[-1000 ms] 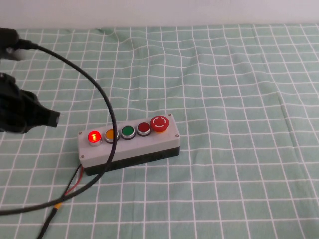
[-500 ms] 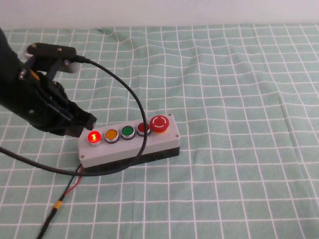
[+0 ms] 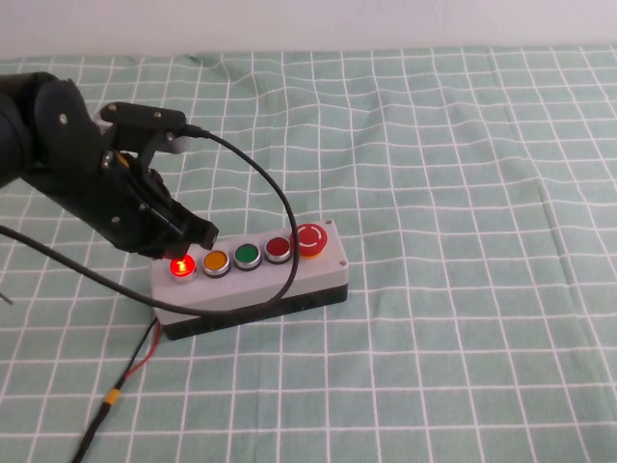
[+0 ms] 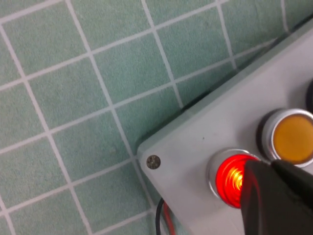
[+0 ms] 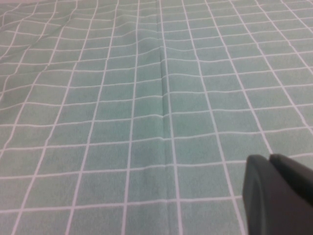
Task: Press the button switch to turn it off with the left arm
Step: Press the button to turn off
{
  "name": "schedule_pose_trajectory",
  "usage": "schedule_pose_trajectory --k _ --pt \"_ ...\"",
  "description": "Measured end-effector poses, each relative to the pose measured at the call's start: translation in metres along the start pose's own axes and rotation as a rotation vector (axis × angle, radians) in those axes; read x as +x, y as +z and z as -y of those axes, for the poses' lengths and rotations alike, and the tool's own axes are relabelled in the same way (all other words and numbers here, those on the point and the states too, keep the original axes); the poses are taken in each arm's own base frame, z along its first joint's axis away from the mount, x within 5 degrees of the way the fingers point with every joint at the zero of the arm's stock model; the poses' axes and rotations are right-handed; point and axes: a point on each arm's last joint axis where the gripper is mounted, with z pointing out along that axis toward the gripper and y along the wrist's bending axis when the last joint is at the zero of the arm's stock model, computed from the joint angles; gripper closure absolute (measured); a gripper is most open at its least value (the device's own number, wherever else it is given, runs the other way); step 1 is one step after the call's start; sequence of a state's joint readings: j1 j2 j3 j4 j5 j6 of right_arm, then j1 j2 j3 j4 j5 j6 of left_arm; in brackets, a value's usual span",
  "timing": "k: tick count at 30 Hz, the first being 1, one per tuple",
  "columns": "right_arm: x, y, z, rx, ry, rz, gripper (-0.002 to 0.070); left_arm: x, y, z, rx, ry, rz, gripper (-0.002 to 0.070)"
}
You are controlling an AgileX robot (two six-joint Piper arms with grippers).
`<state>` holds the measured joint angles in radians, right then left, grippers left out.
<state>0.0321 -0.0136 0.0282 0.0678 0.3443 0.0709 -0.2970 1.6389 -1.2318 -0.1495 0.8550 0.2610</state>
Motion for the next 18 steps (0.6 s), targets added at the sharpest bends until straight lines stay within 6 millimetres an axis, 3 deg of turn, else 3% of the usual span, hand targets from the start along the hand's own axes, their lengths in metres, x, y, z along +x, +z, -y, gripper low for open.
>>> schedule_pose_trajectory --k 5,12,15,18 --pt "0.000 0.000 0.000 0.000 0.000 0.000 0.0692 -0.003 0.017 -0.002 0.006 -0.006 -0.037 0.0678" --pt "0.000 0.000 0.000 0.000 0.000 0.000 0.0692 -0.008 0.018 -0.003 0.005 -0.007 -0.031 0.0678" --pt "0.000 0.000 0.000 0.000 0.000 0.000 0.0692 -0.013 0.001 -0.002 0.005 -0.002 -0.021 0.0678" --pt "0.000 0.000 0.000 0.000 0.000 0.000 0.0692 -0.020 -0.038 0.001 -0.008 0.010 0.073 0.0678"
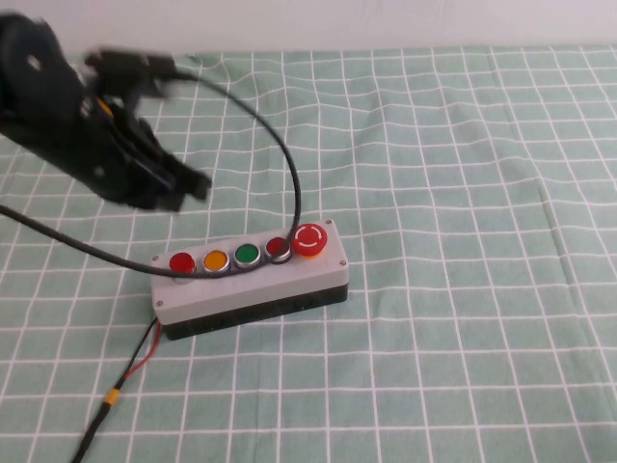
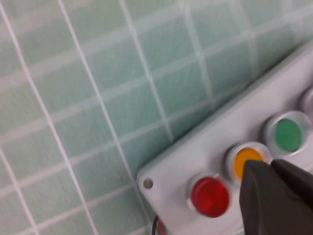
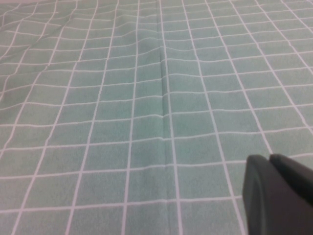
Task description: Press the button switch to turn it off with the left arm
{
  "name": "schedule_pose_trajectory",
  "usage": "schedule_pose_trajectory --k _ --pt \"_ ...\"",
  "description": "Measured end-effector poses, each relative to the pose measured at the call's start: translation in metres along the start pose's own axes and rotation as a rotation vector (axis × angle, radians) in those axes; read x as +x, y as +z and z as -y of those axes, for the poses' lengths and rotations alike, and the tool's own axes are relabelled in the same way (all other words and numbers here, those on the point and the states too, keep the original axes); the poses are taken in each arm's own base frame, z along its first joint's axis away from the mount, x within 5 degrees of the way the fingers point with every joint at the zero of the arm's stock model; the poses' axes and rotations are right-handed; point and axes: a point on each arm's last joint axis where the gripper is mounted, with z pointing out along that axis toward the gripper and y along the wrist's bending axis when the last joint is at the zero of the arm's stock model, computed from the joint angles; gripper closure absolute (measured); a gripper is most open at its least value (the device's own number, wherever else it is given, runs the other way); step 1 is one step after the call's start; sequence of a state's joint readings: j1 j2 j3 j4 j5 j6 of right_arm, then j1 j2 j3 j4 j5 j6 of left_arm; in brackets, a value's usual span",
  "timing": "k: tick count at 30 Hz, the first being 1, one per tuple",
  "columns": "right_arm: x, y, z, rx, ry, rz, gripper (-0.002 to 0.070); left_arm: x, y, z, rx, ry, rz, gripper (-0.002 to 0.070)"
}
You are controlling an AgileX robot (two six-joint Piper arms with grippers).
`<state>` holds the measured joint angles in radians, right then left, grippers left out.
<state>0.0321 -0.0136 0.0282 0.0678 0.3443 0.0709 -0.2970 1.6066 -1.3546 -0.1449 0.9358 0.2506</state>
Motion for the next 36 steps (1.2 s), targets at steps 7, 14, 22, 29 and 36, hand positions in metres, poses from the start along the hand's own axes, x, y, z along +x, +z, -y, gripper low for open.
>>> schedule_pose_trajectory --k 7,14,22,29,36 --pt "0.000 0.000 0.000 0.000 0.000 0.000 0.0692 0.009 -0.125 0.017 -0.043 0.014 0.353 0.0678" --pt "0.000 0.000 0.000 0.000 0.000 0.000 0.0692 0.065 -0.205 0.036 -0.069 -0.012 0.613 0.0678" --pt "0.000 0.000 0.000 0.000 0.000 0.000 0.0692 0.146 -0.205 0.048 -0.074 -0.039 0.703 0.0678" --pt "0.000 0.000 0.000 0.000 0.000 0.000 0.0692 0.210 -0.173 0.054 -0.048 -0.145 0.786 0.0678" --pt "0.000 0.000 0.000 0.000 0.000 0.000 0.0692 0.238 -0.145 0.052 -0.068 -0.166 0.955 0.0678"
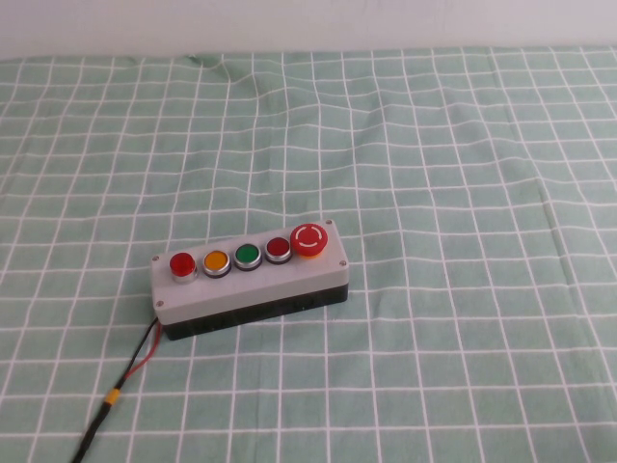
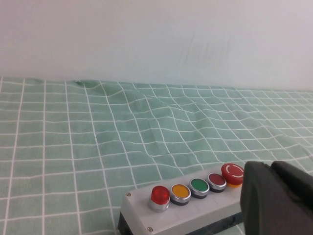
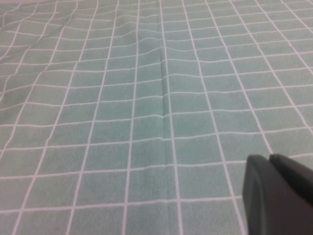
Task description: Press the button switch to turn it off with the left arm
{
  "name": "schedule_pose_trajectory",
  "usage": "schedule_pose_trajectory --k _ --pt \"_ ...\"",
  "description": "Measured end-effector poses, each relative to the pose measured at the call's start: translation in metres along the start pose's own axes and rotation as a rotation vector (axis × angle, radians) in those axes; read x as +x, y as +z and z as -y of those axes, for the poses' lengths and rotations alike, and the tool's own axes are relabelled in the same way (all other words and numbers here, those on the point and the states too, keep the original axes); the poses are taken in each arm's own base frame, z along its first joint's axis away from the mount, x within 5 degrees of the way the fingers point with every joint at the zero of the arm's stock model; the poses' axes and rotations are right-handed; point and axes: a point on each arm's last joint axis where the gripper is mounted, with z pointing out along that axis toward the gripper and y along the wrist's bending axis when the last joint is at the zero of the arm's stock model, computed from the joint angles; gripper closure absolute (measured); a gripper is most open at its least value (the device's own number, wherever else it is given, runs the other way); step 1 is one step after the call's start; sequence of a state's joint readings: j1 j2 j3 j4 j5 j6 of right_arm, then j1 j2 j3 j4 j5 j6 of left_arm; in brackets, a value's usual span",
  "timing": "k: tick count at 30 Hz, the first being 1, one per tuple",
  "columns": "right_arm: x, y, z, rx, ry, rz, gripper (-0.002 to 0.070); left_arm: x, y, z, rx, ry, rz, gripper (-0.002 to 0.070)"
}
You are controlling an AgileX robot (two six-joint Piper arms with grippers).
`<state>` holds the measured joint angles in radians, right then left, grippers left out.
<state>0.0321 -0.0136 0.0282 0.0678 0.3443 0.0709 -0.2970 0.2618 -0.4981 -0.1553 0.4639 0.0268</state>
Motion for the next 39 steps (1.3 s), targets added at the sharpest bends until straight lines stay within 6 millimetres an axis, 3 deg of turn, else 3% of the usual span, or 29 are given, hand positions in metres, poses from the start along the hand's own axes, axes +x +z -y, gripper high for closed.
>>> schedule_pose_trajectory --k 8,39 --pt "0.000 0.000 0.000 0.000 0.000 0.000 0.0692 0.016 0.007 -0.003 -0.008 -0.004 -0.012 0.0678" --pt "0.000 0.000 0.000 0.000 0.000 0.000 0.0692 0.016 0.007 -0.003 -0.008 -0.002 -0.011 0.0678"
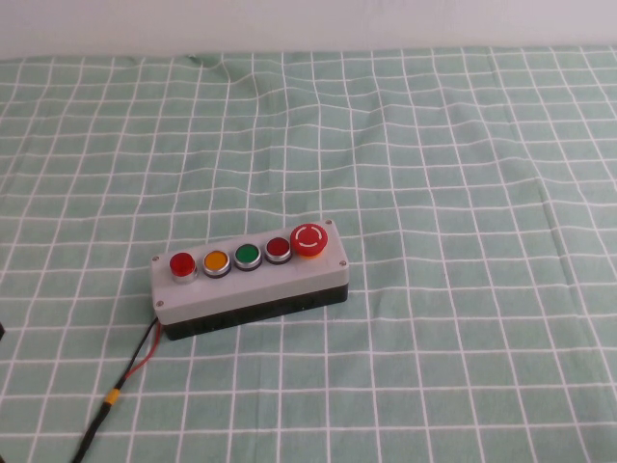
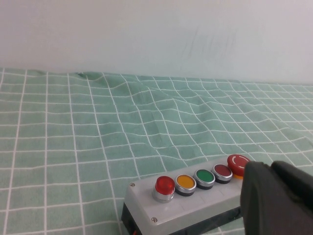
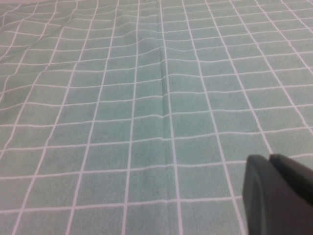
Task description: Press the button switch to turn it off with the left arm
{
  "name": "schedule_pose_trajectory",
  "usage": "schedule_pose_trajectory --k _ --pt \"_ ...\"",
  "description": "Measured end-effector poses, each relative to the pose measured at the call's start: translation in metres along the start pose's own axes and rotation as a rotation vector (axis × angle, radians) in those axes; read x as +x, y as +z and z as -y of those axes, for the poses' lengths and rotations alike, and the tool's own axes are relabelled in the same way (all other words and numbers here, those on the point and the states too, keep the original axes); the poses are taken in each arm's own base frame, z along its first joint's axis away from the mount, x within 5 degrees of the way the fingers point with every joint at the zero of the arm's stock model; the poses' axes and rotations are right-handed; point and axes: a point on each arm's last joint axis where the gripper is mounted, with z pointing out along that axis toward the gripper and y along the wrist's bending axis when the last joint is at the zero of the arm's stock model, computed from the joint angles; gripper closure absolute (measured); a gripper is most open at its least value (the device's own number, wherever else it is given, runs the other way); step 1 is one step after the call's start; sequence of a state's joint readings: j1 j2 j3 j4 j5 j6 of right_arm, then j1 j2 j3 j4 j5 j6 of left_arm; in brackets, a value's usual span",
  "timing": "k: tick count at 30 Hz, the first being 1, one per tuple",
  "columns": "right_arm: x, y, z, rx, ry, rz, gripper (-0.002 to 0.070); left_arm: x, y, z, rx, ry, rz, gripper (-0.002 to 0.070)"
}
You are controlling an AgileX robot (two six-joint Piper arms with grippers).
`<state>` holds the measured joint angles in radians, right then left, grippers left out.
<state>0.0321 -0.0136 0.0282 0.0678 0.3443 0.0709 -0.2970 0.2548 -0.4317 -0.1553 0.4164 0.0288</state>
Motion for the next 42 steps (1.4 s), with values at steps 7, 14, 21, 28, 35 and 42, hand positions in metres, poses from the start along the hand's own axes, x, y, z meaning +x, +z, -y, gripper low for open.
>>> schedule_pose_trajectory --k 7,14,21,28,35,42 --pt "0.000 0.000 0.000 0.000 0.000 0.000 0.0692 0.020 0.007 -0.004 -0.020 0.028 -0.056 0.0678" --pt "0.000 0.000 0.000 0.000 0.000 0.000 0.0692 0.061 0.012 -0.015 -0.085 0.194 -0.126 0.0678" --pt "0.000 0.000 0.000 0.000 0.000 0.000 0.0692 0.106 0.012 -0.020 -0.076 0.213 -0.001 0.0678" --pt "0.000 0.000 0.000 0.000 0.000 0.000 0.0692 0.122 0.010 -0.022 -0.078 0.199 -0.045 0.0678" --pt "0.000 0.000 0.000 0.000 0.000 0.000 0.0692 0.133 0.009 -0.023 -0.086 0.194 -0.168 0.0678" --pt "0.000 0.000 0.000 0.000 0.000 0.000 0.0692 0.133 0.009 -0.023 -0.086 0.195 -0.170 0.0678"
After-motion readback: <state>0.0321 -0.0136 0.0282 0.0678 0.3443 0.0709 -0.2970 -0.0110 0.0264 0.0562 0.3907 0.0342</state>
